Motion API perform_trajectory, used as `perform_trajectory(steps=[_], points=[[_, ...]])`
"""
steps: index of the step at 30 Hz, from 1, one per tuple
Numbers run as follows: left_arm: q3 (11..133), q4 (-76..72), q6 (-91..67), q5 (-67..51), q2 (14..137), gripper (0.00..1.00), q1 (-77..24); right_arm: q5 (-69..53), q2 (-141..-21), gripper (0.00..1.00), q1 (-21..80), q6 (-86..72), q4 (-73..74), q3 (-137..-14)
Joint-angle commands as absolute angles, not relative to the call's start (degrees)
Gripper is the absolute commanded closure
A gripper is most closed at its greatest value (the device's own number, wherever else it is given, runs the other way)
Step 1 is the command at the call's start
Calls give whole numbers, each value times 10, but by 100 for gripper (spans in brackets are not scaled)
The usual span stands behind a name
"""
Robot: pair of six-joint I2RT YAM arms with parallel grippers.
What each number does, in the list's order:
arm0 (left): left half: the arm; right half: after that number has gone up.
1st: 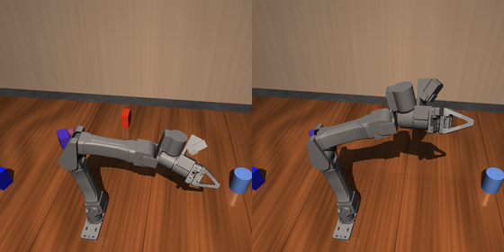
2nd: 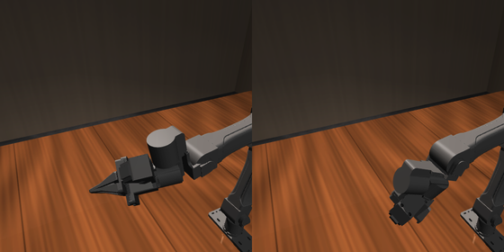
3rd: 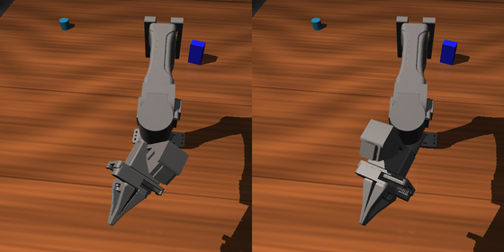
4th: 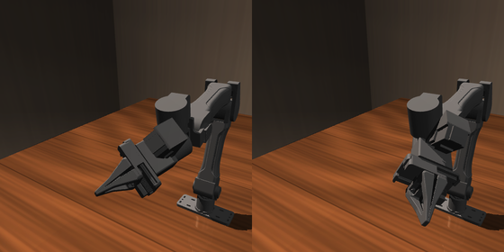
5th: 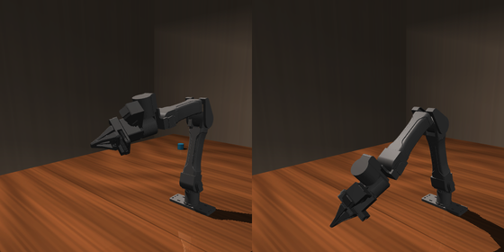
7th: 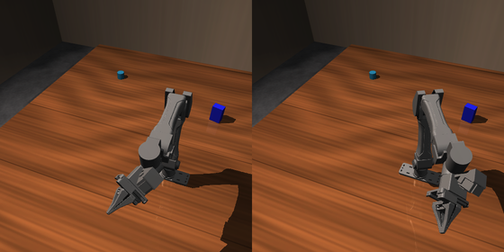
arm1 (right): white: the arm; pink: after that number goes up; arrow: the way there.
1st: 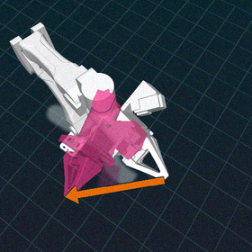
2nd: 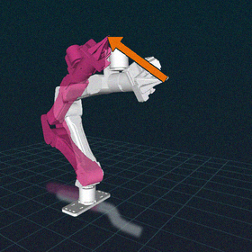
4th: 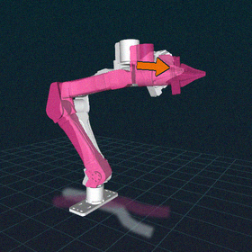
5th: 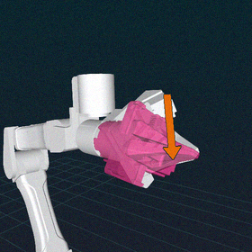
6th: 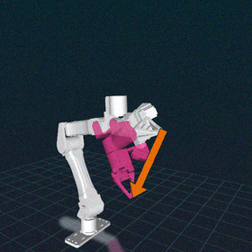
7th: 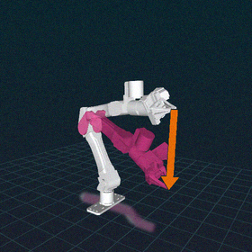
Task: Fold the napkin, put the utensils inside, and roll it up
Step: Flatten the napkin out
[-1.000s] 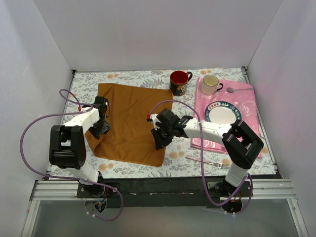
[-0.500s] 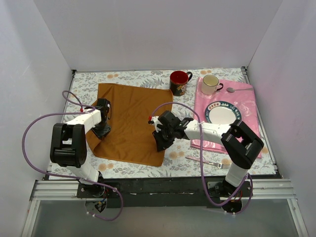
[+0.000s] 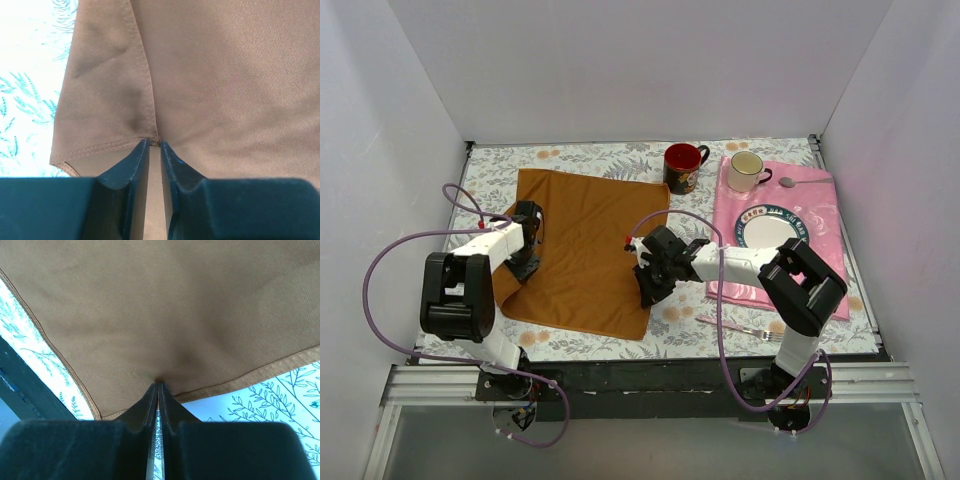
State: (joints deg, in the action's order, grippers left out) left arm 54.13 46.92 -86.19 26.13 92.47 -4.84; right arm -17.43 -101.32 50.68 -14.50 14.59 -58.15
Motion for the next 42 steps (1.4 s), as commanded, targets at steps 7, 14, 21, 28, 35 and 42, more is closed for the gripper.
perform_trajectory(steps=[7, 14, 21, 28, 35, 42], points=[[555, 544, -917, 361, 884, 100, -12, -147, -1013, 91, 496, -158, 131, -554], [578, 640, -1001, 451, 829, 93, 197, -143, -997, 91, 497, -147, 136, -555], [606, 539, -886, 344, 774, 24, 199, -144, -981, 90, 497, -123, 155, -586], [613, 353, -766, 92, 811, 30, 140, -153, -991, 84, 496, -111, 185, -658], [706, 195, -766, -19, 938, 50, 120, -199, -1010, 70, 498, -112, 185, -694], [858, 130, -760, -70, 1106, 91, 120, -211, -1038, 72, 503, -95, 200, -714]])
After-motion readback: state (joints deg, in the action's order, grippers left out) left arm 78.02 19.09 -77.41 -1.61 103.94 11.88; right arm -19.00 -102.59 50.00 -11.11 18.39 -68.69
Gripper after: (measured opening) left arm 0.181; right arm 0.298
